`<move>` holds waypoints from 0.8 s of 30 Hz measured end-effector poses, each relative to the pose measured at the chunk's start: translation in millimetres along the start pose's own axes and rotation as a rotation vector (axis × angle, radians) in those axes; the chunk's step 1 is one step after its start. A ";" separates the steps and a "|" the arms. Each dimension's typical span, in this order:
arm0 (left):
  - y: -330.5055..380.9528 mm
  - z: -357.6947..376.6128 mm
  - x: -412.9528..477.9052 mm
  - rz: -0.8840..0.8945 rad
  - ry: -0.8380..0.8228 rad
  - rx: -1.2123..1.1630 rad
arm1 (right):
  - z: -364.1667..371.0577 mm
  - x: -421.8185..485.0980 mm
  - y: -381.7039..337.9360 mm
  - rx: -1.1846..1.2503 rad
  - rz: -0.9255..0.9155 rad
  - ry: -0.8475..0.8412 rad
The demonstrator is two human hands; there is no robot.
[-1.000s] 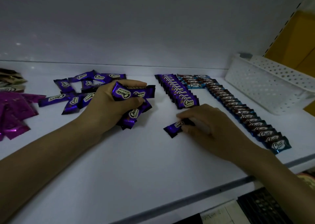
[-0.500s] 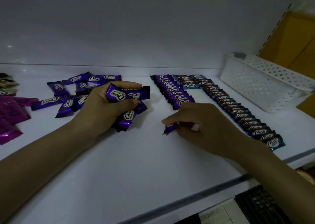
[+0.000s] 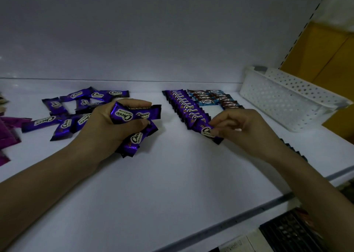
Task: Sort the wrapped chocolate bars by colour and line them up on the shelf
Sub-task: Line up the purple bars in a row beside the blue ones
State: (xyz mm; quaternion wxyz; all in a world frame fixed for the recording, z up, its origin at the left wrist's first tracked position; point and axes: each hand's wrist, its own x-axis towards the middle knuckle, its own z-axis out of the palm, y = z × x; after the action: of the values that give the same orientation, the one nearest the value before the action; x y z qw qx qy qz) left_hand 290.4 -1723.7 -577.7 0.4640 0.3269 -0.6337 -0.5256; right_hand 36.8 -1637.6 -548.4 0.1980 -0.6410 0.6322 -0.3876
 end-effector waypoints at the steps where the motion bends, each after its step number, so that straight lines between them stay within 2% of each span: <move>1: -0.1 0.3 -0.2 0.001 0.002 0.001 | -1.5 3.3 0.3 -0.056 -0.005 -0.018; 4: 0.4 1.3 -0.3 0.002 0.005 -0.005 | 0.3 12.7 4.4 -0.233 -0.037 -0.040; 10: 0.3 1.8 0.5 0.002 0.008 -0.016 | 5.7 29.1 5.8 -0.408 -0.134 -0.015; 16: -3.7 -1.2 1.6 -0.001 -0.015 -0.025 | 9.1 36.4 10.2 -0.495 -0.187 0.036; 21: -3.2 0.0 -0.5 0.020 -0.060 0.089 | 9.1 39.4 17.7 -0.560 -0.203 0.012; 24: 4.0 5.5 -0.4 0.009 -0.089 0.146 | 5.7 35.5 19.4 -0.544 -0.246 0.063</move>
State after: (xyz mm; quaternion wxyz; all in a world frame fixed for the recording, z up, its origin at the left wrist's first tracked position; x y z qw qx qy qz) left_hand 285.7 -1720.5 -574.0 0.4126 0.3335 -0.6918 -0.4899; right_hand 24.8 -1675.5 -557.7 -0.0490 -0.7300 0.6362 -0.2448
